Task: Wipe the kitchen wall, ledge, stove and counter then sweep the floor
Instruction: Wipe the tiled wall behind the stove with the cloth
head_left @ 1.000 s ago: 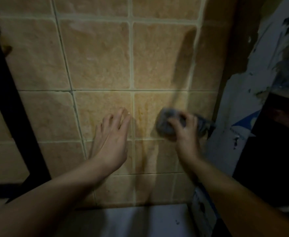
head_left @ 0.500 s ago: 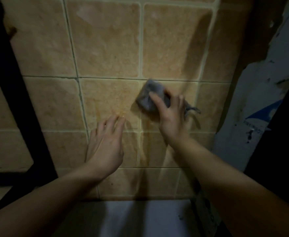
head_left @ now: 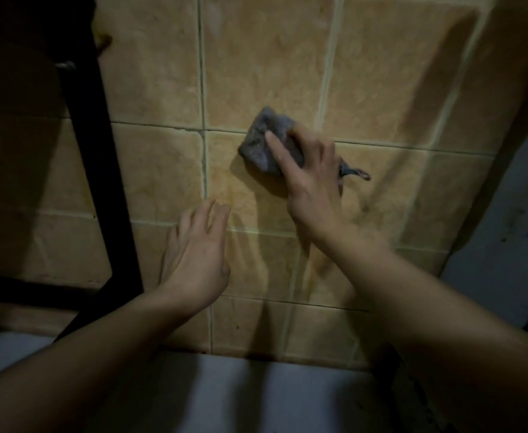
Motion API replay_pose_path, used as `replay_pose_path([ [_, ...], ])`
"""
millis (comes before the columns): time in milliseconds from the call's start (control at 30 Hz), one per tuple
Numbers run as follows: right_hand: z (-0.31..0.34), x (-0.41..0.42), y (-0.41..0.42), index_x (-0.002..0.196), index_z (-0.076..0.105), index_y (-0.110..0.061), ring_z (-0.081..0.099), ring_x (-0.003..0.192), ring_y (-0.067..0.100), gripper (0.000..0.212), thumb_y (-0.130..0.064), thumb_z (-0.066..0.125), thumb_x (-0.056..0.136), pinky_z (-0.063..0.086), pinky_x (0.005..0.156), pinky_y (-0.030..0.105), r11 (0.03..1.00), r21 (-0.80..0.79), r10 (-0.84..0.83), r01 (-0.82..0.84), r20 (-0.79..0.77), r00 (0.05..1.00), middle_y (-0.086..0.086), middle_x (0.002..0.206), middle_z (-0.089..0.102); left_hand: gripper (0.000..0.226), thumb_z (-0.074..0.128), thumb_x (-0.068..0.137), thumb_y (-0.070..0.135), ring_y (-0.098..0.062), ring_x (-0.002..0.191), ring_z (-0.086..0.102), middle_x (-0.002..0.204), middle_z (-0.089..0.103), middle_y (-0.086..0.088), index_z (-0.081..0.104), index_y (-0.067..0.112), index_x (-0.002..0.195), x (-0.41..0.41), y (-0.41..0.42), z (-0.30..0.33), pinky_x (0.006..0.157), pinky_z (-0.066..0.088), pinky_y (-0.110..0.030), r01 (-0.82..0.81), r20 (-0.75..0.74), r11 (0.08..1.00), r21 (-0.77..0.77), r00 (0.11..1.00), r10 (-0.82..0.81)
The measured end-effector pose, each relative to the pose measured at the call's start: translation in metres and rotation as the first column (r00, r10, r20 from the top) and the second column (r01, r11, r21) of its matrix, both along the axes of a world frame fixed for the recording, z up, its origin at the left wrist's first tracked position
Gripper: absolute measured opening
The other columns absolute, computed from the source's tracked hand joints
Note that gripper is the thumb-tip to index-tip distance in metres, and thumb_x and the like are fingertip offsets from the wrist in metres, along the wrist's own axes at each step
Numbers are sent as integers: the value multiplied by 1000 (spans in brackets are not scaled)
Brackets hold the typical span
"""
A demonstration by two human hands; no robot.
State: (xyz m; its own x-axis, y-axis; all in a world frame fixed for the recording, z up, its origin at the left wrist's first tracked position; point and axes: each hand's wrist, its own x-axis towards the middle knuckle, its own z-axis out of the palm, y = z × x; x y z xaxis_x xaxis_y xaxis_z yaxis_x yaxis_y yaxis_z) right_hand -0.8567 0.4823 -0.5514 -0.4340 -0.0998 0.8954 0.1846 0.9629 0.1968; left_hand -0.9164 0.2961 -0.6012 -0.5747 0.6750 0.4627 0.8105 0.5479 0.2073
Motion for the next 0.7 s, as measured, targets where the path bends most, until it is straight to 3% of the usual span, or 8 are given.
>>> replay_pose_path([
  [133, -76, -14, -7, 127, 58, -13, 36, 115, 33, 47, -19, 44, 83, 28, 91, 46, 955, 279, 15, -105, 308, 951, 10, 132, 32, 79, 59, 85, 24, -25, 140, 7, 155, 2, -1, 11, 24, 147, -8, -15, -9, 114, 17, -40, -76, 37, 996, -40, 996, 78],
  [233, -85, -18, -12, 122, 61, -14, 38, 111, 33, 44, -21, 41, 84, 29, 89, 43, 939, 319, -22, -128, 427, 904, 10, 128, 34, 77, 57, 87, 26, -25, 140, 6, 156, 2, -2, 10, 23, 147, -15, -29, -12, 113, 16, -40, -107, 39, 993, -43, 993, 108],
  [300, -60, -23, -18, 123, 60, -12, 38, 107, 32, 43, -20, 41, 86, 33, 87, 44, 947, 299, -7, -119, 389, 921, 11, 126, 34, 80, 58, 86, 27, -23, 140, 5, 156, 1, -1, 8, 22, 148, -22, -37, -10, 113, 16, -39, -124, 40, 991, -44, 991, 126],
  [400, -3, -35, -34, 127, 57, -11, 33, 106, 30, 45, -21, 41, 87, 36, 84, 42, 990, 144, -6, -15, 145, 989, 8, 126, 29, 82, 59, 85, 26, -24, 137, 10, 155, 5, -2, 8, 20, 149, -32, -48, -7, 111, 19, -39, -155, 17, 988, -27, 988, 155],
  [467, 10, -47, -42, 131, 53, -12, 29, 110, 29, 46, -21, 45, 86, 31, 85, 41, 995, 92, -51, 45, 63, 997, 6, 130, 25, 81, 59, 84, 24, -25, 136, 14, 154, 9, -3, 10, 19, 149, -37, -54, -6, 110, 21, -40, -167, 1, 985, -34, 986, 167],
  [567, -23, -54, -46, 131, 55, -15, 32, 114, 32, 50, -16, 54, 80, 30, 86, 43, 973, 230, -17, -16, 142, 990, 9, 133, 28, 80, 58, 85, 24, -24, 135, 14, 154, 10, -1, 10, 18, 148, -42, -64, -8, 110, 22, -39, -195, -10, 978, -66, 981, 195],
  [633, -54, -50, -50, 123, 62, -21, 38, 110, 29, 46, -23, 45, 80, 40, 82, 42, 915, 402, -73, -29, 234, 969, 8, 128, 36, 78, 57, 86, 23, -23, 135, 14, 153, 9, 0, 9, 18, 148, -42, -69, -10, 110, 22, -39, -213, -12, 974, -76, 977, 212],
  [700, -66, -52, -53, 120, 64, -19, 39, 107, 29, 47, -24, 38, 82, 42, 79, 43, 916, 394, -58, -73, 311, 949, 8, 125, 38, 79, 56, 87, 23, -23, 137, 13, 154, 8, 0, 7, 18, 149, -42, -74, -10, 111, 21, -38, -221, -15, 972, -84, 975, 221],
])
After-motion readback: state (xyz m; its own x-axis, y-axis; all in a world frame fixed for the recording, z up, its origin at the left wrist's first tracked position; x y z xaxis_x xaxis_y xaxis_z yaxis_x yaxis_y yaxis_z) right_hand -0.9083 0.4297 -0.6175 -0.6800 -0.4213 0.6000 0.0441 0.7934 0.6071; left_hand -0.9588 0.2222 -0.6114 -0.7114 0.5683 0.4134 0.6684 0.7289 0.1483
